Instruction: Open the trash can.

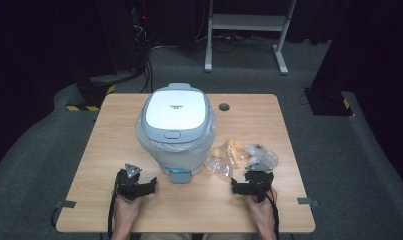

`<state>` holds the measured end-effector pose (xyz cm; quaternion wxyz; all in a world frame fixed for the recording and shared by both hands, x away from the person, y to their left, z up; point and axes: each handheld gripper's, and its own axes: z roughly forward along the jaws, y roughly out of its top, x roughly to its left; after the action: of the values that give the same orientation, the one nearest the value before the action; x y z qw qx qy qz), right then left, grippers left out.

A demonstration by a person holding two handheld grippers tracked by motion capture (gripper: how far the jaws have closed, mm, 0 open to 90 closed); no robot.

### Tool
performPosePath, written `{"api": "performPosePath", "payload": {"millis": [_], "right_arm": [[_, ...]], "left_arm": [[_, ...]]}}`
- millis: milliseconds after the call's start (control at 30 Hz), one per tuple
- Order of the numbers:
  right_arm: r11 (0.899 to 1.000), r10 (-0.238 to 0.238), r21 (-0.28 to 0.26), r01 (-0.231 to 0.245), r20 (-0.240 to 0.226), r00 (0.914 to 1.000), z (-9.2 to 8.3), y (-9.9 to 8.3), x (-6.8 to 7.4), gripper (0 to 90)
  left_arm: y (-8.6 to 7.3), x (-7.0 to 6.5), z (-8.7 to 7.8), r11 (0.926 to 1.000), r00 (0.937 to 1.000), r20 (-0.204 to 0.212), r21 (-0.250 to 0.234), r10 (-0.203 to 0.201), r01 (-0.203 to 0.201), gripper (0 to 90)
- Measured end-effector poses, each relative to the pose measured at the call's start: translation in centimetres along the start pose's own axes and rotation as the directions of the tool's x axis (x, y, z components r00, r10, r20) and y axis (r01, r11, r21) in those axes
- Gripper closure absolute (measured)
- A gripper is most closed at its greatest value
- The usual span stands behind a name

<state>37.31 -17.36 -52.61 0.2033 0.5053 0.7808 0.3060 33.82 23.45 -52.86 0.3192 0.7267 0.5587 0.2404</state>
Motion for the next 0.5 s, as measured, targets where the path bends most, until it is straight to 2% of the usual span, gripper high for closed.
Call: {"api": "performPosePath", "payload": {"millis": [500], "right_arm": [[1.0,-0.004,-0.002,0.004,0.004,1.0,-0.06,-0.04,0.06,1.9]], "left_arm": [[-0.16,-0.23,-0.23,1.0,0.9999,-0.01,0.005,-0.007,0.007,13.5]]}}
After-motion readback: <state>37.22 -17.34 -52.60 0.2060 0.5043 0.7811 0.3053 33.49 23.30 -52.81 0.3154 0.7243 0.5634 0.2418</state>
